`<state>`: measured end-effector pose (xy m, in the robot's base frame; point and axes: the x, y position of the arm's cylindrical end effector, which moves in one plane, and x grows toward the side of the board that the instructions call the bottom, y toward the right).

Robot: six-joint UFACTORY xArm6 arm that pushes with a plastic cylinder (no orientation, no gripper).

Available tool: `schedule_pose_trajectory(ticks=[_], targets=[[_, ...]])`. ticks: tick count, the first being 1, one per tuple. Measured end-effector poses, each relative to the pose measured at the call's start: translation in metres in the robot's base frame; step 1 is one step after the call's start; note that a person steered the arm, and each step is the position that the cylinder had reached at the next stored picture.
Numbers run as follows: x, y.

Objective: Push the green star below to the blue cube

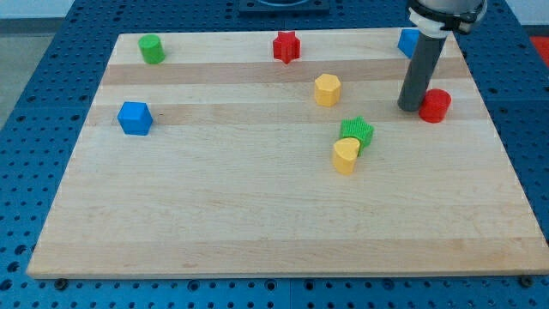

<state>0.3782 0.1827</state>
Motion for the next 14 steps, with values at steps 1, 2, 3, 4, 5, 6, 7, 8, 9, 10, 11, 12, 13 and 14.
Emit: schedule_pose_trajectory(ticks=[1, 2, 3, 4, 5, 6, 7, 8, 9, 10, 11, 12, 13, 14], targets=[[0.001, -0.003], [0.021, -0.016], [0.046, -0.033], [0.060, -0.053], [0.060, -0.085], [0.060, -0.121], [0.060, -0.151], [0.061, -0.179], [0.071, -0.190], [0.086, -0.190], [0.105, -0.190], [0.128, -0.190], [0.137, -0.199], [0.137, -0.224]])
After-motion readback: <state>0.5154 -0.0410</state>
